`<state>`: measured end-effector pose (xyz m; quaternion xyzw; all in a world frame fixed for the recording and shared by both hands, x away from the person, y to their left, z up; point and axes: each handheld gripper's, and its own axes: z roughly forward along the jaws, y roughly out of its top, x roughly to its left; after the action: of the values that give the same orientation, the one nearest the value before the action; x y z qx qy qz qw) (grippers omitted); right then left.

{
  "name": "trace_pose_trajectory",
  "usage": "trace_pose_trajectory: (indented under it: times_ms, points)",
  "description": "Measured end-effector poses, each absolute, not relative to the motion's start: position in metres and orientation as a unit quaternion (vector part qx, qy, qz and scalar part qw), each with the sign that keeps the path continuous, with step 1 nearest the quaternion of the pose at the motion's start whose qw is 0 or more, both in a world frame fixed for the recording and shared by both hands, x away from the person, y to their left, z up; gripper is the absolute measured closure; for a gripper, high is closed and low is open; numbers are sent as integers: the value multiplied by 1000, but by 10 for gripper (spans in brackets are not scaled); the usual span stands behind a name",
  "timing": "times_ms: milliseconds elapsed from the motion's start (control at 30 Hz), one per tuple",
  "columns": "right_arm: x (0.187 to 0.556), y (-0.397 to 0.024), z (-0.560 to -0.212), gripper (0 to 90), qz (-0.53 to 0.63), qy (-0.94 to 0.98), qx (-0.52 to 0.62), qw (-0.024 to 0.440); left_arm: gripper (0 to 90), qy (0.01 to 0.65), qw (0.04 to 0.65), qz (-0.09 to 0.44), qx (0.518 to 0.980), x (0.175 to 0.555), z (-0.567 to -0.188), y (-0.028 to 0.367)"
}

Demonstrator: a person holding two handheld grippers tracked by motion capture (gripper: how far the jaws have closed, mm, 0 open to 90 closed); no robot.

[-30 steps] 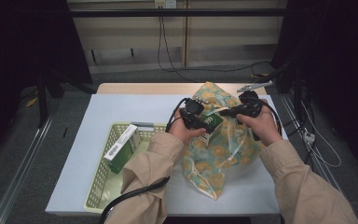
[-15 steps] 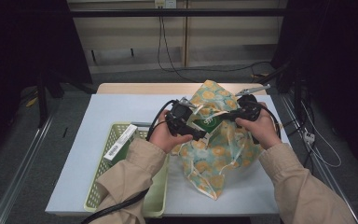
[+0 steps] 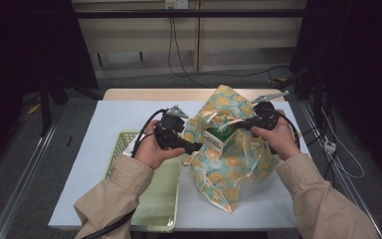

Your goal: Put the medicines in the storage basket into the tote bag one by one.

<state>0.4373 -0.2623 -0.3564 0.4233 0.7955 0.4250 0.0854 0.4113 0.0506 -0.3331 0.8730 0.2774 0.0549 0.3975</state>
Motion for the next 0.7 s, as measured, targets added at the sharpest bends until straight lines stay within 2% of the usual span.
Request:
trace_pose_trajectory:
  times_ms: [700]
  points:
    - [435, -261, -360, 894, 424, 796, 422, 86, 67, 300, 384, 56, 871, 401, -339, 115]
